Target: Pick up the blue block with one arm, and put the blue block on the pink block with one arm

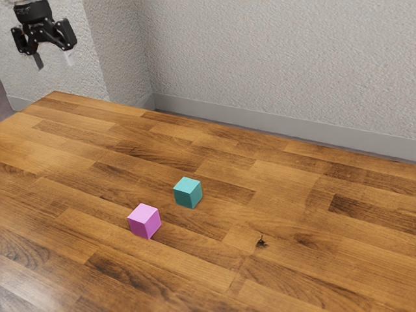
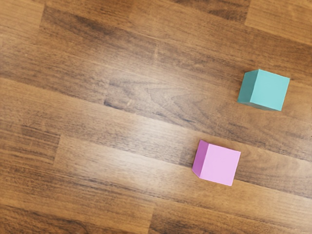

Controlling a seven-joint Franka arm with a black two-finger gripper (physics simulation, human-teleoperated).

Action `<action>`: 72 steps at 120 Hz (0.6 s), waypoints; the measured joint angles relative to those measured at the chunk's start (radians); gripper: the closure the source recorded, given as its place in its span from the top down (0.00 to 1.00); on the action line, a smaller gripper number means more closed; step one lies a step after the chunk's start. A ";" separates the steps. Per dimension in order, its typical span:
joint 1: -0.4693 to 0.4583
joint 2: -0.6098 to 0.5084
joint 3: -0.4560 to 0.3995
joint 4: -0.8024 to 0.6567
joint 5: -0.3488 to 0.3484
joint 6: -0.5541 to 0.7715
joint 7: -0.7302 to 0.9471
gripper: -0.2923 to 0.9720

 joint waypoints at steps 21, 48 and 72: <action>0.001 0.000 -0.001 0.000 -0.004 0.130 0.012 0.75; -0.145 -0.111 -0.014 0.044 0.030 0.208 0.023 0.75; -0.250 0.234 -0.036 -0.031 0.121 0.369 -0.008 0.75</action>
